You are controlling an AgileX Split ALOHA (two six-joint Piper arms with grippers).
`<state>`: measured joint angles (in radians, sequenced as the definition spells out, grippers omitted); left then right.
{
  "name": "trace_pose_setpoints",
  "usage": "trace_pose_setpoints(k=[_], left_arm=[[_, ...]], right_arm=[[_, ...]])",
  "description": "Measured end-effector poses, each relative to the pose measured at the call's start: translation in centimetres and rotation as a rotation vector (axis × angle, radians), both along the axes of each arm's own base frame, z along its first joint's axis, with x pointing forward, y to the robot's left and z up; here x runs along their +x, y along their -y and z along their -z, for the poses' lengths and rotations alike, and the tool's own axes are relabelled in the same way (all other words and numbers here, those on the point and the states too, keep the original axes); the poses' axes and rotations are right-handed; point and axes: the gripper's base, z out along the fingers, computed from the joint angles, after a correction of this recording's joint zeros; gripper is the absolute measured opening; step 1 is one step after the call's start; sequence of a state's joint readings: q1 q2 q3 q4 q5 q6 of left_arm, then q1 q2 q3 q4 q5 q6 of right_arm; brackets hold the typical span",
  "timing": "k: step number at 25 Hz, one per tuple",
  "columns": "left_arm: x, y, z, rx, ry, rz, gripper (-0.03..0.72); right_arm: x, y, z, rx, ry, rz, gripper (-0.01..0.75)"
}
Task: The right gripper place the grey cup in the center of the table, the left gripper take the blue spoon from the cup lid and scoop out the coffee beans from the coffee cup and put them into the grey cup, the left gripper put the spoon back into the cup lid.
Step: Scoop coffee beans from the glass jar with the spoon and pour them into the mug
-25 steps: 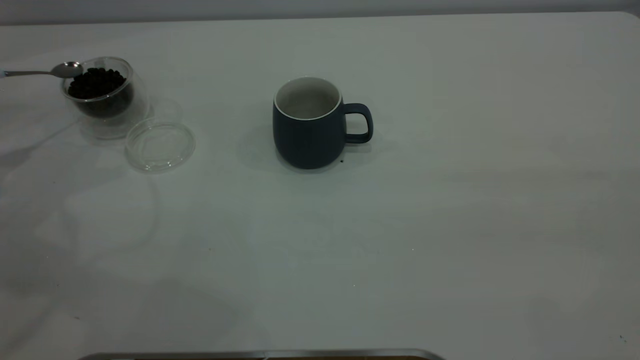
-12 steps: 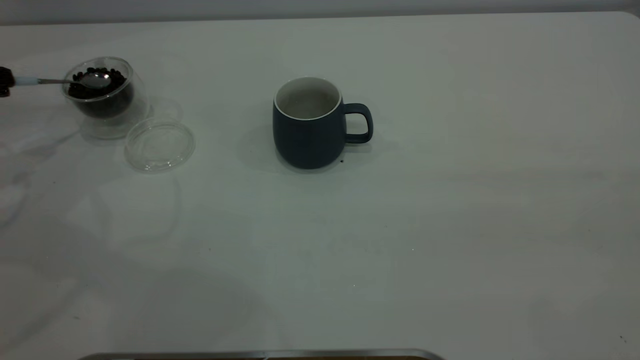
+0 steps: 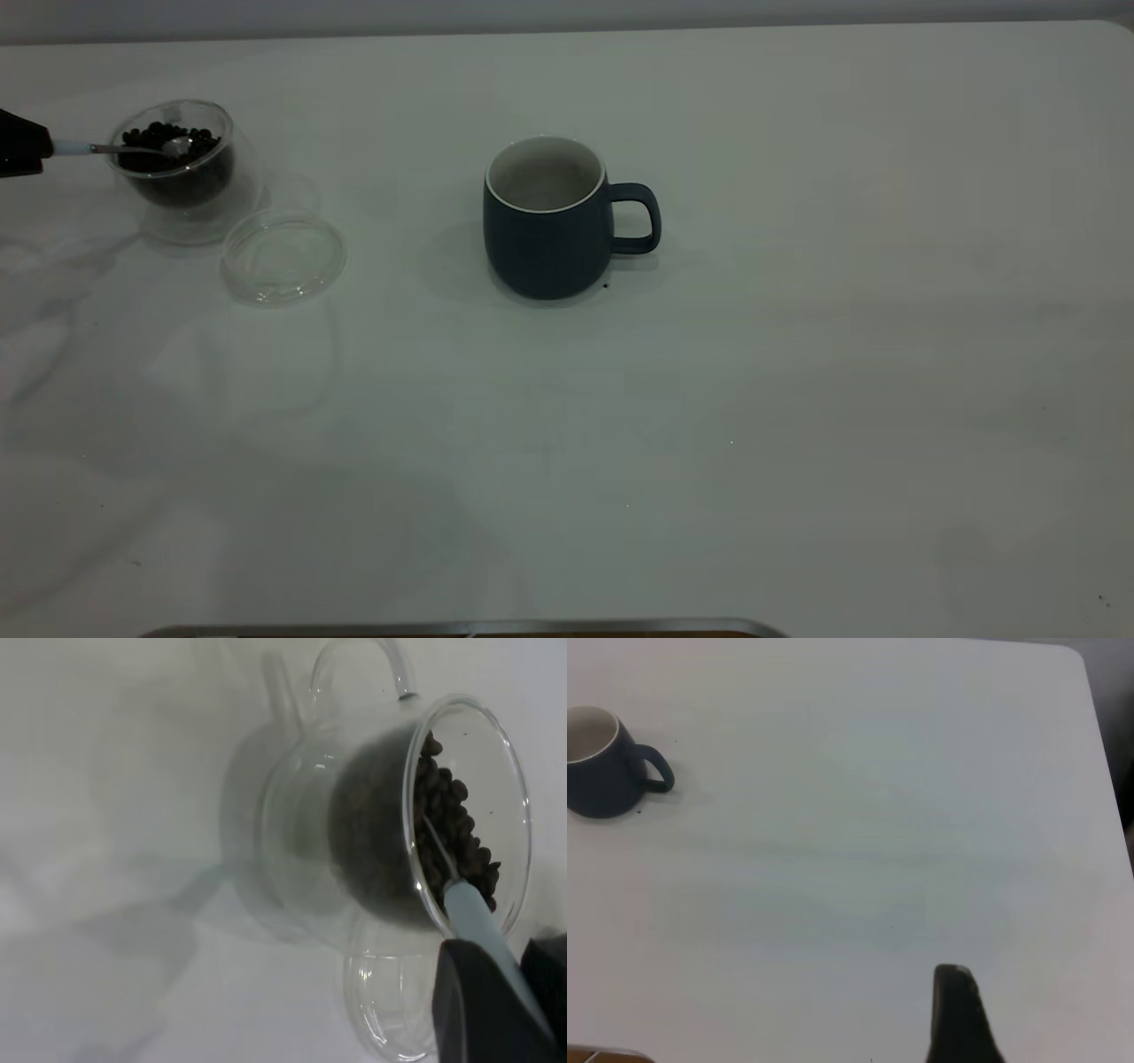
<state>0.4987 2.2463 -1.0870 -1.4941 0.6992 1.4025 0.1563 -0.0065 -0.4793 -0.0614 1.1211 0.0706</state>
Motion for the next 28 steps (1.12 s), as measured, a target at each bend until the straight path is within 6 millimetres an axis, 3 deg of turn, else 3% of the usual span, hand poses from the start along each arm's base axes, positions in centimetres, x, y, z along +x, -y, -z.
trace_pose_setpoints(k=[19,28], left_arm=[[-0.4,0.5,-0.1,-0.068,-0.050,0.025,0.134],[-1.2,-0.7,0.6,-0.144,-0.074,-0.014,0.134]], right_arm=[[0.0,0.0,0.0,0.000,0.000,0.000,0.503],[0.0,0.0,0.0,0.000,0.000,0.000,0.503]])
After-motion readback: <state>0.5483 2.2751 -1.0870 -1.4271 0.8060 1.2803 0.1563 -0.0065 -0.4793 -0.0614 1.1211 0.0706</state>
